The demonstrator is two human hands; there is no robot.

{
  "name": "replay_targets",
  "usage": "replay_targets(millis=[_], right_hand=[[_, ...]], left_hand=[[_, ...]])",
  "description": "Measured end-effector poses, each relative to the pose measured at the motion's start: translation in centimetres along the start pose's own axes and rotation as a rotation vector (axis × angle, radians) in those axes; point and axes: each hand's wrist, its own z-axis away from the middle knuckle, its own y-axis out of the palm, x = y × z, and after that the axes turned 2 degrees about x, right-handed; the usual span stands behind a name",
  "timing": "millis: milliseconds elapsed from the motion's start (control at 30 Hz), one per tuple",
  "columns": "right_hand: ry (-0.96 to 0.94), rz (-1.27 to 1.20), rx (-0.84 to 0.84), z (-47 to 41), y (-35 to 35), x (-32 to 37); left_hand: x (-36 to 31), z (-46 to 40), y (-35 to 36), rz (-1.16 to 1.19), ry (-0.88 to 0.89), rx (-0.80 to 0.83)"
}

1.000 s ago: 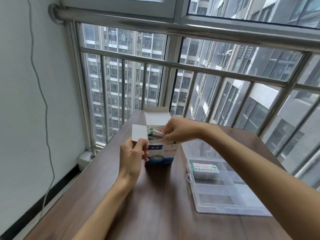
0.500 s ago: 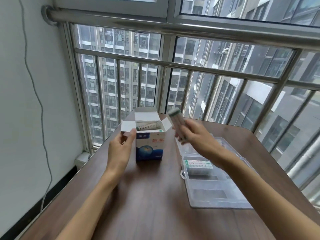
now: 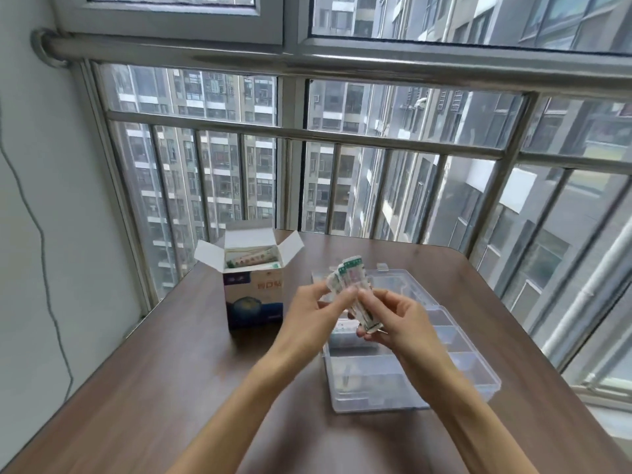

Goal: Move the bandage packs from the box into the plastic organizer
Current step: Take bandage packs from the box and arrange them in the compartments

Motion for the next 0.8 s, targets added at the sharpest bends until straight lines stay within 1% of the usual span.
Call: replay_targets(millis=[67, 200, 233, 333, 400, 433, 533, 667, 733, 800], right_hand=[[-0.034, 0.050, -0.043, 0.3, 0.0, -0.1], [-0.068, 0.073, -0.060, 0.6, 0.5, -0.2], [-0.063, 0.063, -0.066, 0.7, 0.6, -0.3], [-0.028, 0.003, -0.083, 0.8, 0.8, -0.3], [-0.022, -0.020, -0.093, 0.8, 0.7, -0.3], [-0.034, -0.002, -0.108, 0.8, 0.6, -0.4], [-0.105, 0.108, -0.168, 0.9, 0.1, -0.6], [-0.116, 0.108, -0.200, 0.7, -0.6, -0.7], [-0.107, 0.164, -0.164, 0.5, -1.5, -0.4], [-0.108, 0.322, -0.082, 0.5, -2.5, 0.1]], left_hand=[[0.4, 0.1, 0.2, 0.068, 0.021, -0.068], [1.0, 0.3, 0.1, 0.168, 0.020, -0.190], [1.1, 0.4, 0.0, 0.196, 0.012, -0.185], [1.1, 0.7, 0.0, 0.289, -0.029, -0.093], [1.1, 1.0, 0.0, 0.288, -0.003, -0.069], [1.1, 1.0, -0.1, 0.284, 0.018, -0.086], [1.3, 0.9, -0.3, 0.303, 0.040, -0.185], [1.7, 0.4, -1.2, 0.325, -0.004, -0.276], [2.0, 0.0, -1.9, 0.343, 0.000, -0.360], [2.3, -0.2, -2.5, 0.366, 0.002, -0.435]])
